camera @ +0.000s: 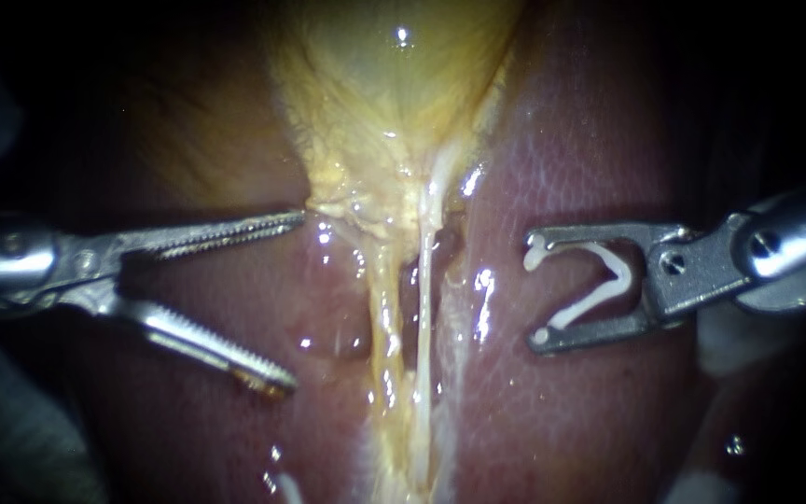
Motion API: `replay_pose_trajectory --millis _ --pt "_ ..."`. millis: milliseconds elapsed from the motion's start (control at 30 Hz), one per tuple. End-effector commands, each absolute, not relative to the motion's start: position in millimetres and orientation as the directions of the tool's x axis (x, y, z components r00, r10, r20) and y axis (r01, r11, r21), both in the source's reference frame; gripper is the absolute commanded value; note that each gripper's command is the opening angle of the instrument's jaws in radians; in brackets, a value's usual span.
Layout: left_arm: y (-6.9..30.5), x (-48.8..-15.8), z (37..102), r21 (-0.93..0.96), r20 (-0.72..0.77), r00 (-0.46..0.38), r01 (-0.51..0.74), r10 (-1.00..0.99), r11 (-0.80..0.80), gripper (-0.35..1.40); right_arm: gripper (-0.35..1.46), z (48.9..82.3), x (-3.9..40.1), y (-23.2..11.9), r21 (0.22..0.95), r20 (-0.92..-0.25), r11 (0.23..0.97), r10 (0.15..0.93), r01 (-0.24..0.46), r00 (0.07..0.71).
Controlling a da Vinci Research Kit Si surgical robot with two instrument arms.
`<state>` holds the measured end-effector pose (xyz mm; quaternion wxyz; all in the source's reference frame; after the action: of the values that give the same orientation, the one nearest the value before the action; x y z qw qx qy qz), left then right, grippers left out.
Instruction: Grabbing gallbladder
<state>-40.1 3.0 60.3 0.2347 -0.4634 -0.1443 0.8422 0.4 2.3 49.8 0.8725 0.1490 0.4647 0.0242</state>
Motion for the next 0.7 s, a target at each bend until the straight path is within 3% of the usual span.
replay_pose_trajectory --millis 33,433,700 --pt "3.0 -40.0 60.3 -0.464 -0.710 -0.459 -0.265 0.534 -0.845 1.31 0.50 49.9 0.4 2.3 0.282 -0.804 0.954 0.181 0.096 0.567" --pt "7.5 -39.8 60.6 -0.445 -0.677 -0.517 -0.279 0.524 -0.851 1.18 0.50 49.8 0.4 2.3 0.282 -0.804 0.954 0.180 0.097 0.567" --pt "10.7 -42.4 62.4 -0.406 -0.677 -0.548 -0.280 0.492 -0.870 0.84 0.50 49.8 0.3 2.3 0.282 -0.804 0.954 0.180 0.097 0.567"
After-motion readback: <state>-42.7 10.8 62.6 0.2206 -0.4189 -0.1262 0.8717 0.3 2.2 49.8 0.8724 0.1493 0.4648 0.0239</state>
